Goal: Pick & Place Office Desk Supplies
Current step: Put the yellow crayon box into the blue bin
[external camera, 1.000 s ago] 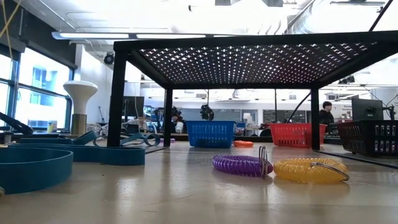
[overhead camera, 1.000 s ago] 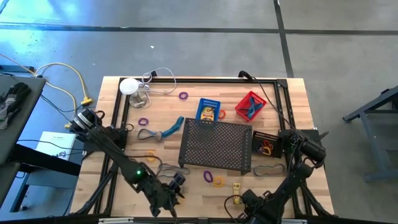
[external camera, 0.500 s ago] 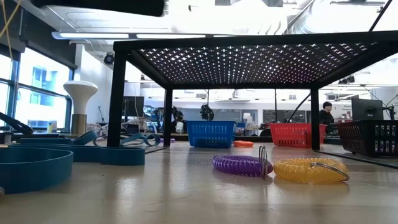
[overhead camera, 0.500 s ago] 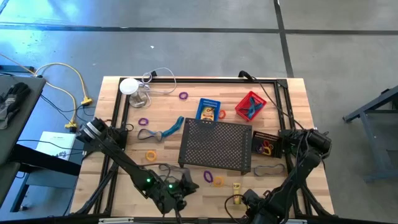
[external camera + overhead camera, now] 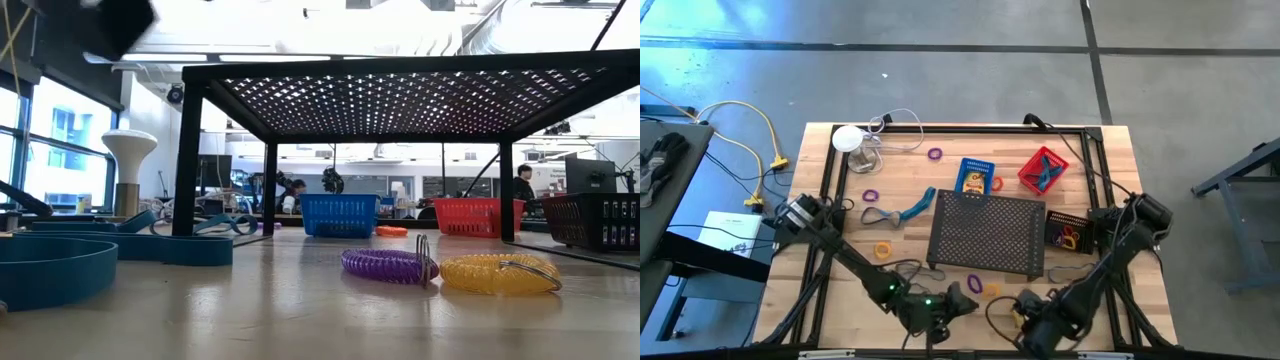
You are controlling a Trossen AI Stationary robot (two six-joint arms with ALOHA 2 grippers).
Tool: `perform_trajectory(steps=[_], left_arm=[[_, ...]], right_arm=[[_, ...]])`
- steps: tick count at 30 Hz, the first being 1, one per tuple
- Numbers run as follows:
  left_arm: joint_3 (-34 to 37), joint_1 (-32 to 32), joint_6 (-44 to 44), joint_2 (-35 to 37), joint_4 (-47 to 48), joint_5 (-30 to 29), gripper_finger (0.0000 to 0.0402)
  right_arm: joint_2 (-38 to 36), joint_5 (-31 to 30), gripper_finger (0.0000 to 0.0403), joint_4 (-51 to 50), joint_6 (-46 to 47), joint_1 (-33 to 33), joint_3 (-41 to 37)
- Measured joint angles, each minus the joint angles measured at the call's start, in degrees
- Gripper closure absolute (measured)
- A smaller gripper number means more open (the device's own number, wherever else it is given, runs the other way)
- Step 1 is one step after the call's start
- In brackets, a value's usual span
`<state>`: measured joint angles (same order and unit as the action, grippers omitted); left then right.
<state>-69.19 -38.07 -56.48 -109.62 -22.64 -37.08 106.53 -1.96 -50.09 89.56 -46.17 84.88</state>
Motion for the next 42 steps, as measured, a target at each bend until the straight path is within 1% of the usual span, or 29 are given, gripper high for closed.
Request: perform_trajectory(steps=[3,5,6,8,10,17,21,27,30,42], left_arm=[[0.00,1.81,3.33,0.00,-0.14,-2.36,0.0272],[0.00,2.53,4.81,-0.06,-0.06,-1.62,0.0272],[0.00,2.58,4.84,-0.38,-0.44,-0.12,0.0272],[0.00,2.06,2.49,-1.00,-0.87,1.98,0.0272],[0.00,1.83,0.11,-2.46,-3.25,2.80,0.0272],[0.02,2.17,-10.13,-7.79,-13.94,-1.01,0.0272],[0.02,2.40,-12.85,-9.21,-18.58,-2.69,0.0272],[0.02,2.74,-12.82,-9.26,-20.49,-2.63,0.0272],[0.02,3.05,-13.58,-9.27,-20.21,-1.15,0.0272],[0.02,4.53,-16.46,-9.27,-18.48,-0.13,0.0272]], right_arm=[[-0.57,0.75,0.0293,-0.14,-3.30,2.11,0.02],[-0.91,0.72,0.0293,0.00,-5.24,3.66,0.02],[-0.93,0.72,0.0293,0.09,-6.18,4.44,0.04],[-0.95,0.64,0.0293,0.03,-8.17,5.69,0.04],[-1.12,0.55,0.0293,0.25,-10.00,6.93,0.04],[-1.19,0.61,0.0293,1.27,-13.21,9.46,0.04],[-1.19,0.68,0.0293,3.08,-14.37,10.26,0.04],[-1.19,0.63,0.0293,4.71,-16.19,10.93,0.04],[-1.19,0.66,0.0293,4.94,-16.40,11.26,0.04],[-1.17,0.52,0.0293,5.57,-17.82,11.71,0.04]])
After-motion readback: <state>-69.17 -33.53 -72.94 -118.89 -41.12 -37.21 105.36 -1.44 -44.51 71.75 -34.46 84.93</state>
